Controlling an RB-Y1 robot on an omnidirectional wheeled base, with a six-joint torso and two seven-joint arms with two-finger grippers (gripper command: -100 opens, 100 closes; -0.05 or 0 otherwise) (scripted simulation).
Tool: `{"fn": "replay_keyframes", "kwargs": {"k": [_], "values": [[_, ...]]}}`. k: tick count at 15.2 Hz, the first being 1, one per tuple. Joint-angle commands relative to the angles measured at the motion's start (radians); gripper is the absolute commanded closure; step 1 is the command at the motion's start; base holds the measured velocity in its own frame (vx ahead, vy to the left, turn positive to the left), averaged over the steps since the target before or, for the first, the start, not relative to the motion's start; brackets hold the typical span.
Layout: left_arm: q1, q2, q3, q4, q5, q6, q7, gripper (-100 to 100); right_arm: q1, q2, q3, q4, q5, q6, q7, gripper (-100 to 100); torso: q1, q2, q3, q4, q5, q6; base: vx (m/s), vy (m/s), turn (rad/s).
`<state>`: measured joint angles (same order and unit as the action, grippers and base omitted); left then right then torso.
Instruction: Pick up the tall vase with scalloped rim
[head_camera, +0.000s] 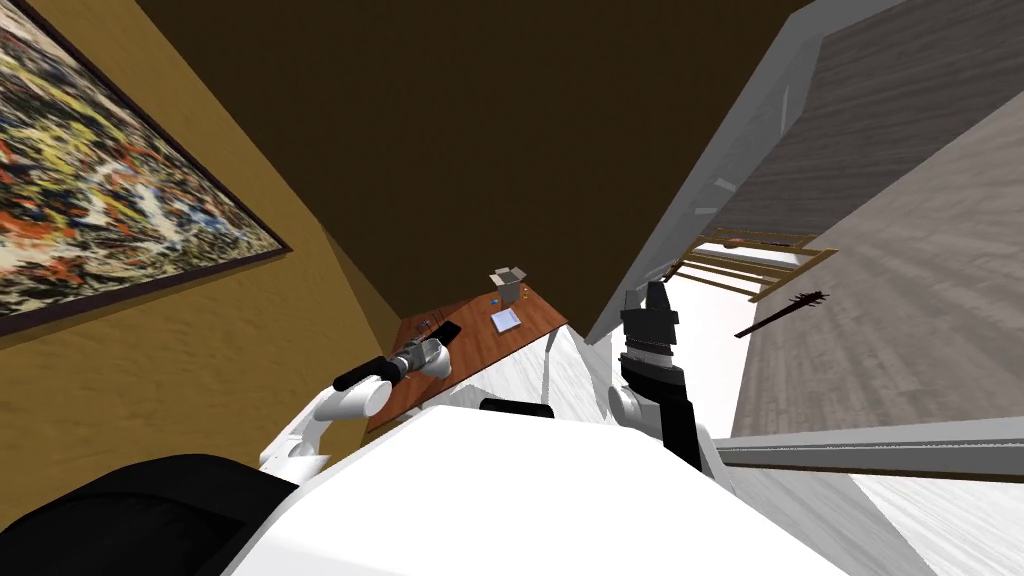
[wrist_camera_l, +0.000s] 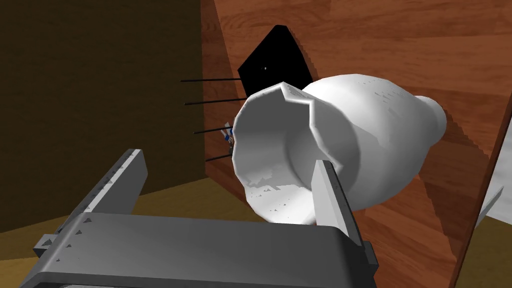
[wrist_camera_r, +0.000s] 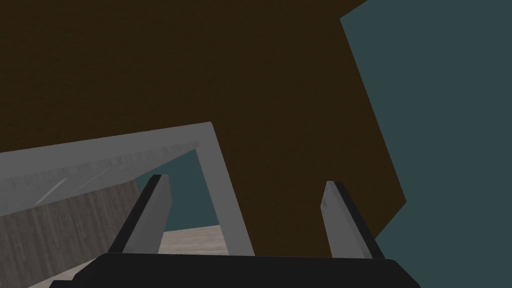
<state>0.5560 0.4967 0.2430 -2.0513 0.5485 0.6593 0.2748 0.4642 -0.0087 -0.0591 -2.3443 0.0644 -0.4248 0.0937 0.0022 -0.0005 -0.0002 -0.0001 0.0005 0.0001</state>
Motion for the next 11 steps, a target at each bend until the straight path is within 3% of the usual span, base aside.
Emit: {"fn": "replay_keyframes", "kwargs": {"k": [1,4,11], "values": [[-0.001,0.002,0.003,0.004,0.006,0.030,0.008,-100,0.000,0.000,0.000,0.000,0.000,0.000,0.000,0,0.000,0.000,0.000,0.000,0.000,0.000,0.001,0.016,-0.040],[0.006,0.015,0.023,0.019,0.050,0.106,0.041,-100,0.000,0.000,0.000,0.000,0.000,0.000,0.000,0,0.000,0.000,0.000,0.000,0.000,0.000,0.003,0.021,-0.120],[0.013,0.025,0.041,0.034,0.090,0.214,0.072,-100,0.000,0.000,0.000,0.000,0.000,0.000,0.000,0,0.001,-0.001,0.000,0.000,0.000,0.000,0.005,0.023,-0.090]]}}
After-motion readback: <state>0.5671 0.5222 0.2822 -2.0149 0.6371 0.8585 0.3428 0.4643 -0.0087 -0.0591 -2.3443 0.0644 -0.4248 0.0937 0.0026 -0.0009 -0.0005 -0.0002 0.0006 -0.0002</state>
